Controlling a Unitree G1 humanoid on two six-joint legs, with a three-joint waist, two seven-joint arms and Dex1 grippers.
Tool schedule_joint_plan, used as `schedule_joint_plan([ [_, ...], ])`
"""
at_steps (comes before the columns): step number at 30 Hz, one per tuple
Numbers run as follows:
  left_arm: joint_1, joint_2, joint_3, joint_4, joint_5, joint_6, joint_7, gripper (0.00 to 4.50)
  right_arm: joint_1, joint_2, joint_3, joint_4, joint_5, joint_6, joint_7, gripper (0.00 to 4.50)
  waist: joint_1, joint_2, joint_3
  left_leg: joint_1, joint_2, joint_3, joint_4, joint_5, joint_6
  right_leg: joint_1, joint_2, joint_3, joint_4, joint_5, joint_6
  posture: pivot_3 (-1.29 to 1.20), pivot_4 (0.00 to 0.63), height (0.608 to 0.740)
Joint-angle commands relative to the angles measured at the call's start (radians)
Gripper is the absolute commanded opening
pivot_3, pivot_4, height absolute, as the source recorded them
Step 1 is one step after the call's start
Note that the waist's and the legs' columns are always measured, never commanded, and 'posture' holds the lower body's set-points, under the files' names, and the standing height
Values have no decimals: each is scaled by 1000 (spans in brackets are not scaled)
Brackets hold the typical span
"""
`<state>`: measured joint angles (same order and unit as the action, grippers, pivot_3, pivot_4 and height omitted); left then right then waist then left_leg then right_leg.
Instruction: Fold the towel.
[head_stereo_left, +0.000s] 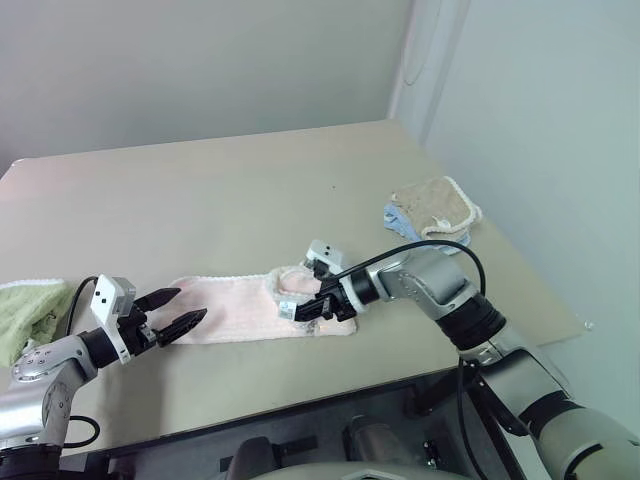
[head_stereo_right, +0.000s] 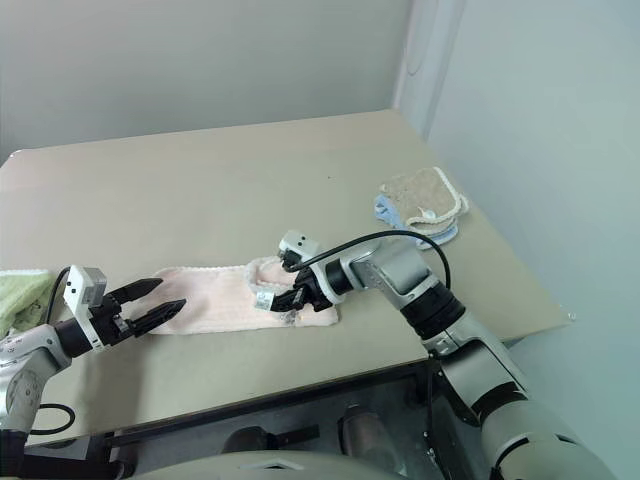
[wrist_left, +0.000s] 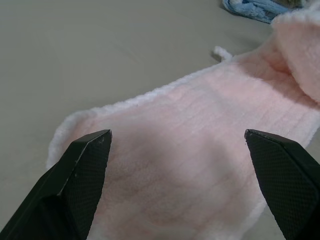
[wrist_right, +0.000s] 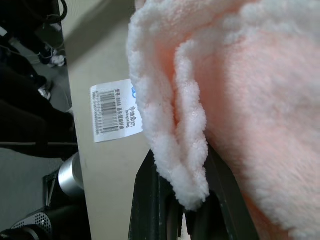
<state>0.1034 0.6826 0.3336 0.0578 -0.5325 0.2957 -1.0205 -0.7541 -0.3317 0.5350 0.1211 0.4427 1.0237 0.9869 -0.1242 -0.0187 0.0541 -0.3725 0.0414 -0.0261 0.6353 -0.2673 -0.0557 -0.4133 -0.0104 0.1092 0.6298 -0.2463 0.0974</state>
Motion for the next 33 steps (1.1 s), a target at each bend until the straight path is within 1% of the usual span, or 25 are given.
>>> schedule_joint_plan([
  [1, -15, 15, 16, -31, -4, -8, -1, 4500, -10, 11, -12, -17, -10, -21, 15, 483, 1, 0, 0, 0, 0, 0, 0, 0, 0, 0, 0, 0, 0, 0, 0, 0, 0, 740],
  [3, -14, 16, 16, -31, -5, -7, -2, 4500, -7, 24, -27, -10, -15, -27, 1, 1035, 0, 0, 0, 0, 0, -1, 1, 0, 0, 0, 0, -1, 0, 0, 0, 0, 0, 740],
  [4, -13, 16, 16, -32, -5, -7, -2, 4500, -6, 29, -34, -7, -16, -27, -3, 1447, 0, 0, 0, 0, 0, -1, 1, 0, 0, 0, 0, -1, 0, 0, 0, 0, 0, 740],
  [6, -13, 16, 15, -31, -3, -8, -2, 4500, -2, 35, -48, -6, -19, -39, -7, 2112, -2, 0, 0, 0, 0, -1, 1, 0, 0, 0, 0, -1, 0, 0, 0, 0, 0, 740],
  [7, -13, 16, 16, -30, -4, -7, -3, 4500, 1, 36, -56, -10, -18, -48, -8, 2553, -1, 0, 0, 0, 0, -1, 1, 0, 0, 0, 0, -1, 0, 0, 0, 0, 0, 740],
  [9, -12, 15, 17, -28, -4, -9, -3, 4500, 19, 22, -83, -53, 3, -84, 22, 3243, 0, 0, 0, 0, 0, -1, 1, 0, 0, 0, 0, -1, 0, 0, 0, 0, 0, 740],
  [12, -11, 16, 22, -27, -7, -7, -1, 4500, 44, 5, -169, -115, 73, -112, 81, 4316, 2, 0, 0, -1, 0, -1, 1, 0, 0, 0, 0, -1, 0, -1, 0, 0, 0, 740],
  [14, -11, 17, 29, -24, -11, -5, 0, 4500, 62, -6, -224, -142, 105, -155, 114, 4316, 2, 0, 0, -1, 0, -1, 1, 0, 0, 0, 0, -1, 0, -1, 0, 0, 0, 740],
  [15, -10, 18, 40, -26, -22, 3, 1, 4500, 77, 0, -259, -140, 105, -212, 109, 4316, 2, 0, 0, -1, 0, -1, 1, 0, 0, 0, 0, -1, 0, -1, 1, 0, 0, 740],
  [18, 0, 26, 65, -32, -36, 18, 1, 4500, 108, 70, -361, -50, 69, -416, 27, 4316, -2, -1, -1, 0, 0, -1, 1, 0, 0, 1, 0, -2, 0, -1, 0, 0, 0, 740],
  [22, 23, 33, 106, -59, -74, 56, 0, 4500, 130, 52, -307, 93, -52, -581, 64, 4316, -4, -1, -1, 1, 0, -1, 1, 0, 0, 1, 0, -2, 0, -1, 0, 0, 0, 740],
  [23, 28, 35, 117, -69, -88, 72, 5, 4500, 139, 56, -309, 117, -47, -603, 91, 4316, -4, -1, -1, 1, 0, -1, 1, 0, 0, 1, 0, -1, 0, -1, 0, 0, 0, 740],
  [25, 45, 42, 140, -89, -105, 95, 5, 4500, 158, 72, -313, 147, -41, -625, 115, 4316, -2, -1, -1, 0, 0, -1, 1, 0, 0, 1, 0, -1, 0, -1, 0, 0, 0, 740],
  [28, 70, 50, 160, -103, -111, 107, 1, 4500, 182, 96, -298, 174, -77, -700, 124, 4316, -2, -1, 0, 0, 0, -2, 0, 0, 0, 1, 0, -1, 1, -1, -1, 0, 0, 740],
  [31, 90, 49, 180, -127, -125, 127, 9, 4500, 199, 134, -266, 225, -135, -801, 113, 4316, -5, -1, -1, 1, 0, -1, 0, 0, 0, 1, 0, -1, 1, -1, 0, 0, 0, 740],
  [33, 96, 47, 191, -137, -139, 140, 16, 4500, 201, 168, -246, 293, -185, -882, 88, 4316, -4, -1, -1, 1, 0, -2, 0, 0, 0, 1, 0, -1, 2, -1, -1, 0, 0, 740],
])
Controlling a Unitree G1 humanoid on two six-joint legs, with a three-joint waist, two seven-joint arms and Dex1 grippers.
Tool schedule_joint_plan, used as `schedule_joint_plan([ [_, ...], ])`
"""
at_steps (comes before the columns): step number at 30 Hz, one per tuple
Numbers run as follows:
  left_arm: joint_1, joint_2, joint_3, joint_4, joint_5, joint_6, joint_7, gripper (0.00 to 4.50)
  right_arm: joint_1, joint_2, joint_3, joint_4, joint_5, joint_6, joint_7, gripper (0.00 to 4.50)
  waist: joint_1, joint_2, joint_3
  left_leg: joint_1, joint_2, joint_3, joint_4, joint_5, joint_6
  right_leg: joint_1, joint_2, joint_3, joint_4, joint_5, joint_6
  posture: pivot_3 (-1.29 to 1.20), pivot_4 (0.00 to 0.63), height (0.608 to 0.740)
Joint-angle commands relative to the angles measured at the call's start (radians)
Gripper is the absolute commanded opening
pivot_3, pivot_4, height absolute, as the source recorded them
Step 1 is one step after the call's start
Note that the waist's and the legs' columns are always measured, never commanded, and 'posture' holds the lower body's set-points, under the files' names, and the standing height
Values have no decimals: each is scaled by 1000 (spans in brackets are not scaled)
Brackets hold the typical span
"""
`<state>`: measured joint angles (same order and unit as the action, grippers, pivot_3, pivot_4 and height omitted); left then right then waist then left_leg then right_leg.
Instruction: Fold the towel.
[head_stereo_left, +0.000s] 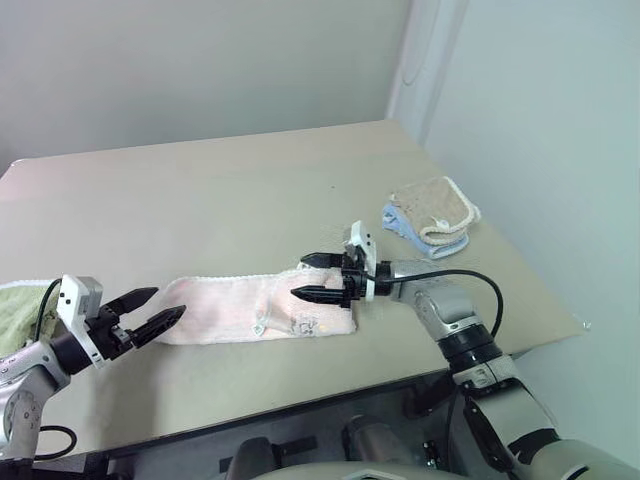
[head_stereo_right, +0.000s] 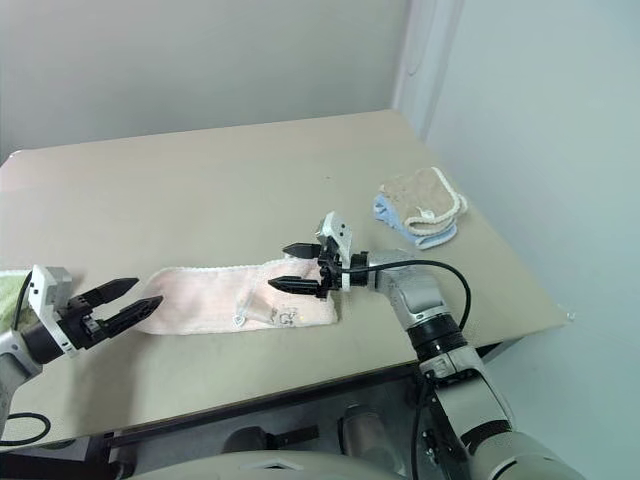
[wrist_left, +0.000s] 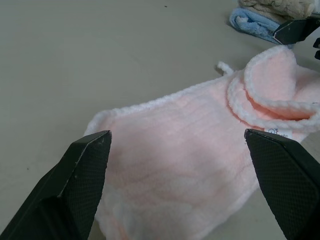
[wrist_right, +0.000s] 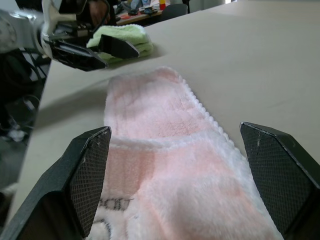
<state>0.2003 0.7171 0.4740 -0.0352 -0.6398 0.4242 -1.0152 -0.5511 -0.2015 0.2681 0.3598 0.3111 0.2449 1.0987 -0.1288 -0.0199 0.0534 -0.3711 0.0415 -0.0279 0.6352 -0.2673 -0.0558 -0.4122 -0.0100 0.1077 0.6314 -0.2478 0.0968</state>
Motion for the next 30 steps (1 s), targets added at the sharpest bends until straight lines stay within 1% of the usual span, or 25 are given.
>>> schedule_joint_plan([
  [1, 1, 13, 54, -45, -33, 14, 12, 4500, -4, 52, 30, 90, -78, -138, -36, 4316, 0, 0, 0, 0, 0, 0, 0, 0, 0, 0, 0, 0, 0, 0, 0, 0, 0, 740],
  [4, 6, 14, 58, -47, -33, 18, 14, 4500, -11, 89, 47, 190, -140, -245, -62, 4316, 1, 0, 0, 1, 0, 0, 1, 0, 0, 1, 0, 0, 0, 0, -1, 0, 0, 740],
  [7, 9, 15, 58, -47, -30, 16, 17, 4500, -45, 137, 29, 296, -182, -322, -143, 4316, -1, 0, 0, 0, 0, 0, 1, 0, 0, 1, -1, 0, 0, 0, -1, 0, 0, 740],
  [9, 12, 17, 54, -51, -25, 12, 15, 4500, -68, 144, 46, 362, -236, -377, -178, 4316, -1, 0, 0, 0, 0, 0, 1, 0, 0, 1, 0, 0, 0, 0, -2, 0, 0, 740],
  [14, 9, 21, 60, -54, -31, 21, 18, 4500, -73, 115, 76, 391, -287, -388, -111, 4316, -1, 0, 0, 3, 0, 0, 1, 0, 0, 3, 0, 0, 0, 0, -1, 0, 0, 740],
  [18, 26, 47, 50, -47, -26, 57, 5, 4500, -68, 106, 78, 362, -282, -330, -64, 4316, -1, 0, 0, 5, 0, 0, 1, 0, 0, 6, 0, 0, 0, 0, -1, 0, 0, 740],
  [21, 21, 48, 83, -46, -91, 125, 7, 4500, -73, 137, 21, 279, -190, -225, -42, 4416, -1, 0, 0, 9, 0, 0, 0, 0, 0, 8, 0, 0, 0, -1, -2, 0, 0, 740],
  [24, 11, 49, 127, -62, -166, 215, 39, 4500, -93, 160, -34, 198, -118, -116, -54, 4416, -1, 0, 0, 8, 0, -1, 0, 0, 0, 8, 0, 0, 1, -1, -2, 0, 0, 740],
  [28, 45, 64, 134, -81, -167, 253, 39, 4500, -112, 174, -82, 133, -70, -30, -92, 4416, -2, 1, 1, 9, 0, -1, -2, 0, 0, 7, 0, 0, 1, -1, -2, 0, 0, 740],
  [30, 52, 51, 154, -114, -234, 333, 78, 4500, -115, 172, -94, 97, -39, 33, -85, 4416, -1, 1, 1, 9, 0, -1, -2, 0, 0, 7, 0, 0, 1, -2, -3, 0, 0, 740],
])
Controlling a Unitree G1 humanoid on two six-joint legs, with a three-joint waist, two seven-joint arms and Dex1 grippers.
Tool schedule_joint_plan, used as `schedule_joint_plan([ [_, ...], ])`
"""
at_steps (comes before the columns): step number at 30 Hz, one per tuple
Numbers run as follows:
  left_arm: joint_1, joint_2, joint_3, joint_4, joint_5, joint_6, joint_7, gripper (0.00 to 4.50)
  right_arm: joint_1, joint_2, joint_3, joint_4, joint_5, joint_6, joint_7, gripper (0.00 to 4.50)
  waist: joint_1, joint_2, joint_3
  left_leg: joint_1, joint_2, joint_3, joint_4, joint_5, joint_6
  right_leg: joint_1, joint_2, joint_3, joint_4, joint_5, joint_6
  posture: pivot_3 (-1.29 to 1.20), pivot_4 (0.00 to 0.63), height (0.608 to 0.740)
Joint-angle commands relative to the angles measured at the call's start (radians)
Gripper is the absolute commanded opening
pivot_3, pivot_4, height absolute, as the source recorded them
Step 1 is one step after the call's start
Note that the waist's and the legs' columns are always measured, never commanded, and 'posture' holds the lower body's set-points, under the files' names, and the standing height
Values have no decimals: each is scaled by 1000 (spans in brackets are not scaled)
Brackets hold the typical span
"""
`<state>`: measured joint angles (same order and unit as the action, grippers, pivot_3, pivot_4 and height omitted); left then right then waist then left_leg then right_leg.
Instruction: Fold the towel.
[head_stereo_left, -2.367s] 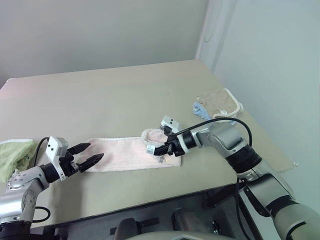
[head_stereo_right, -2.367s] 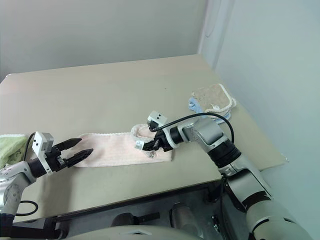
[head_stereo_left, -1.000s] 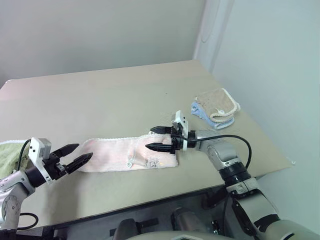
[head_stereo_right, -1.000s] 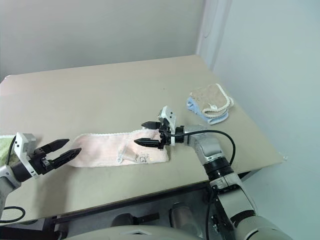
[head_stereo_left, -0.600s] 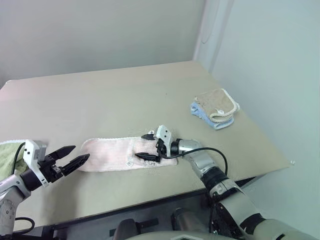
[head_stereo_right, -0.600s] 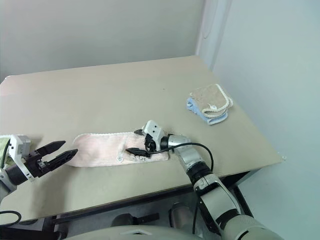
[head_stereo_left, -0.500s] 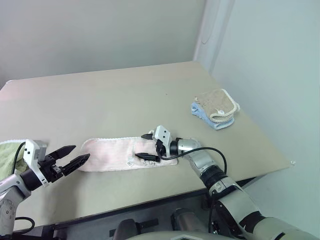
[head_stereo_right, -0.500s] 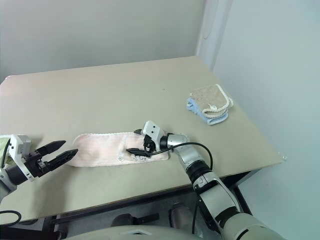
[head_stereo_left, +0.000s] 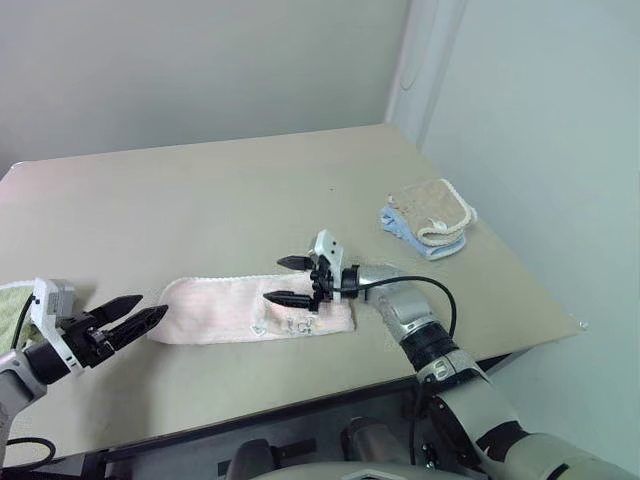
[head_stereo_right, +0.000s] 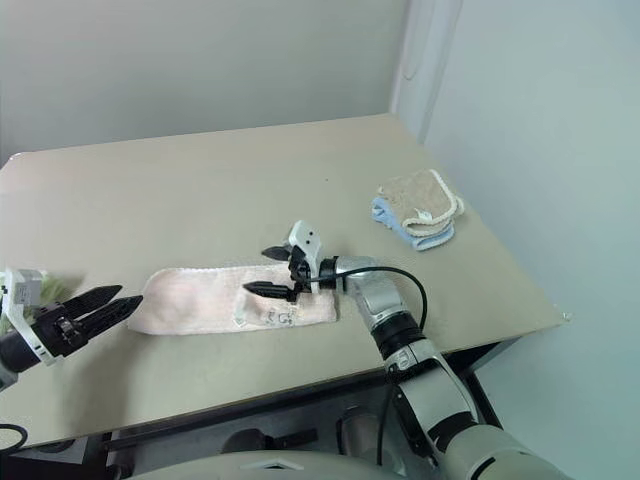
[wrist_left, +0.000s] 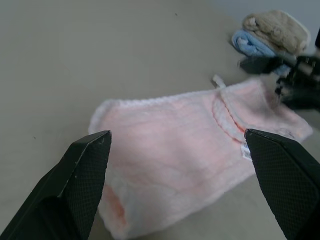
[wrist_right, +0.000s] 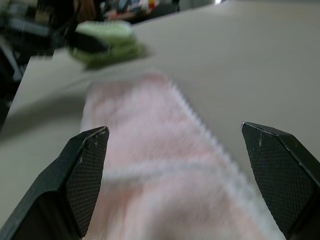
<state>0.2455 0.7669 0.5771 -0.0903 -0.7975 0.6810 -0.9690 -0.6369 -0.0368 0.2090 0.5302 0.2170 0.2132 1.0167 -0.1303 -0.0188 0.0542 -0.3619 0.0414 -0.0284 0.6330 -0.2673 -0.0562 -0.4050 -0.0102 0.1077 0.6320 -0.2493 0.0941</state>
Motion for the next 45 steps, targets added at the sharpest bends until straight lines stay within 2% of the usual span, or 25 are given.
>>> schedule_joint_plan([
  [1, 14, -6, 60, -87, -114, 121, 59, 4500, -26, 5, -35, -92, 62, 82, 1, 4416, 0, 0, 0, 0, 0, 0, 0, 0, 0, 0, 0, 0, 0, 0, 0, 0, 0, 740],
  [4, 52, -8, 85, -162, -195, 264, 162, 4500, -14, 6, -33, -119, 68, 92, -7, 4416, 0, 0, 0, 0, 0, 0, -1, 0, 0, -1, 0, 0, 0, -1, 0, 0, 0, 740],
  [7, 78, -29, 162, -212, -336, 345, 221, 4500, -4, 6, -23, -107, 53, 78, -15, 4416, 0, -1, 0, 0, 0, 0, -2, 0, 0, -1, 0, 0, 0, -1, 0, 0, 0, 740],
  [9, 140, -24, 187, -258, -392, 408, 252, 4500, -5, 10, -18, -84, 37, 65, -31, 4416, -4, -1, 0, 0, 0, 0, -2, 0, 0, -1, 0, 0, 0, -1, 0, 0, 0, 740],
  [13, 209, -47, 217, -292, -500, 461, 336, 4500, -10, 22, -17, -71, 39, 53, -31, 4416, -14, 0, 1, 0, 0, 0, -1, 0, 0, -1, 0, 0, 0, -1, 0, 0, 0, 740],
  [20, 219, -116, 200, -258, -618, 464, 525, 4500, -24, 30, -25, -56, 42, 44, -26, 4416, -25, 0, 1, 2, 0, -1, -1, 0, -1, 1, -1, -1, -2, -2, -1, 0, 0, 740],
  [23, 214, -143, 193, -226, -644, 451, 586, 4500, -11, 18, -18, -81, 47, 46, 0, 4416, -25, 1, 1, 1, 0, -1, -2, 0, 0, 0, 0, -1, -1, -2, -1, 0, 0, 740],
  [32, 183, -176, 199, -118, -590, 385, 679, 4500, 52, -76, 10, -289, 126, 137, 153, 4416, -22, 0, 1, 2, 0, -1, -3, 0, -1, -1, 0, -1, -2, -2, -2, 0, 0, 740],
  [45, 69, -275, 121, -76, -583, 325, 764, 4500, 79, -149, 24, -367, 127, 151, 158, 4416, -21, -3, -1, 1, -1, -1, -4, -1, -2, 0, -1, -1, -4, -2, -2, 0, 0, 740],
])
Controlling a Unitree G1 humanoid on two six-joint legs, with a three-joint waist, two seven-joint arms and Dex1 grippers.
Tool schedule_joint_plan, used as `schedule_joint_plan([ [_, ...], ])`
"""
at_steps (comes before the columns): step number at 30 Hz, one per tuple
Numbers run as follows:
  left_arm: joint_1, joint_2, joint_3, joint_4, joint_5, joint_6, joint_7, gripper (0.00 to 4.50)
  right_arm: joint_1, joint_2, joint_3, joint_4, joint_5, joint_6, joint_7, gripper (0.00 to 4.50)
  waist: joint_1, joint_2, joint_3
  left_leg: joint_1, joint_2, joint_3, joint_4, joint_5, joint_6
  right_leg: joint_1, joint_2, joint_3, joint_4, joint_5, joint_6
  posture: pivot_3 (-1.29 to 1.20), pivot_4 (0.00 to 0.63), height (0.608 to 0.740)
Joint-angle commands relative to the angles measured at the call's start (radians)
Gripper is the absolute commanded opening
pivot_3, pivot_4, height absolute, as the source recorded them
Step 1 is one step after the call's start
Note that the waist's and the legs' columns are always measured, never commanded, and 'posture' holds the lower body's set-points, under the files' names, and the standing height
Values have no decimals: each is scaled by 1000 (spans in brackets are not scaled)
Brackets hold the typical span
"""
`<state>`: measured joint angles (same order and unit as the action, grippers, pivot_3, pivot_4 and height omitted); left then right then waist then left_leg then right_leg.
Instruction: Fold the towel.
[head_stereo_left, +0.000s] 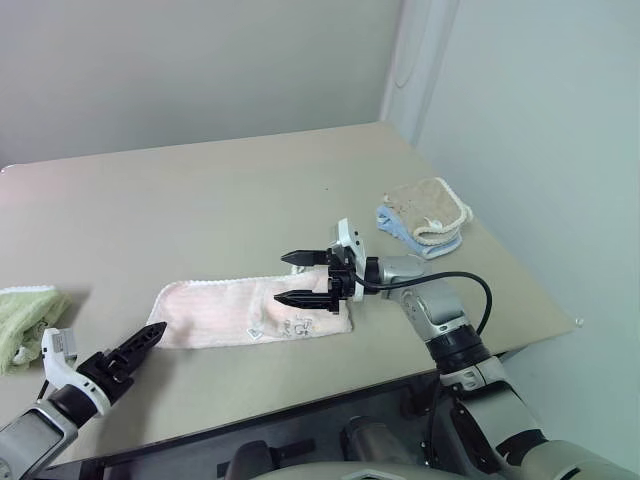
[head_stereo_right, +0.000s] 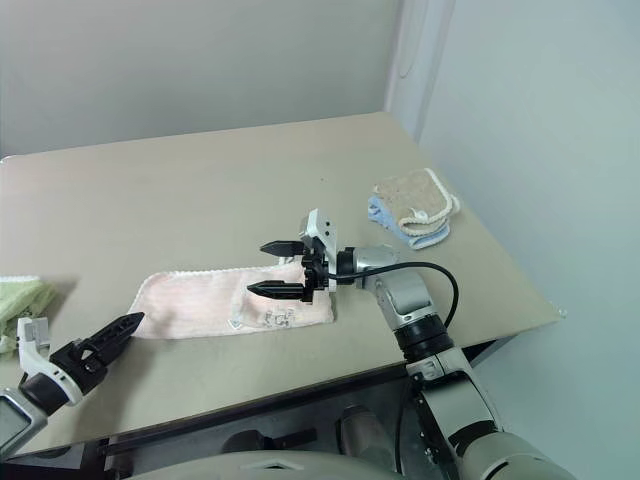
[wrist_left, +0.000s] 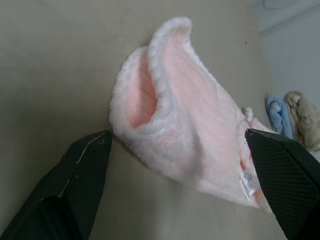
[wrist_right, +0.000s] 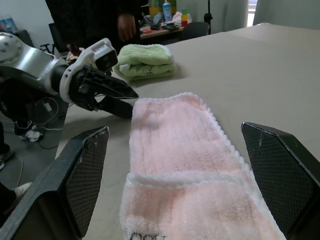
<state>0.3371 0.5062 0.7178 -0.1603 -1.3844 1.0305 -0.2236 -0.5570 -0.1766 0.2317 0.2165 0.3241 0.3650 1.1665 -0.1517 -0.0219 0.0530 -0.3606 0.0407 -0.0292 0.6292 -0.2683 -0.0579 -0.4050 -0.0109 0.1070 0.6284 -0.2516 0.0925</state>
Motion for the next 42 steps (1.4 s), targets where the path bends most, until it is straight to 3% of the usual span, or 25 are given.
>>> schedule_joint_plan([
  [1, -35, -22, -21, 1, 6, -33, 31, 4500, 3, -17, 5, -60, 18, 0, 11, 4416, 1, 0, 0, 0, 0, 0, 0, 0, 0, 0, 0, 0, 0, 0, 0, 0, 0, 740],
  [21, -61, -71, -48, -11, -17, -82, 95, 4500, 43, -84, 22, -101, 17, 8, 17, 4416, 1, 0, 0, 3, -2, -2, 1, 0, 0, 0, -1, 0, -1, 0, 0, 0, 0, 740],
  [34, -61, -74, -45, 4, -16, -98, 76, 32, 46, -91, 33, -84, 11, -8, 21, 4500, 0, 0, 0, -5, -2, -2, 0, 0, 0, -3, -1, 0, -2, 0, 0, 0, 0, 740],
  [42, -46, -67, -52, -16, -26, -92, 63, 32, 40, -90, 35, -82, 14, -7, 25, 4500, 0, 0, 0, -6, -2, -2, 0, 0, 0, -4, -1, 0, -2, 0, 0, 0, 0, 740],
])
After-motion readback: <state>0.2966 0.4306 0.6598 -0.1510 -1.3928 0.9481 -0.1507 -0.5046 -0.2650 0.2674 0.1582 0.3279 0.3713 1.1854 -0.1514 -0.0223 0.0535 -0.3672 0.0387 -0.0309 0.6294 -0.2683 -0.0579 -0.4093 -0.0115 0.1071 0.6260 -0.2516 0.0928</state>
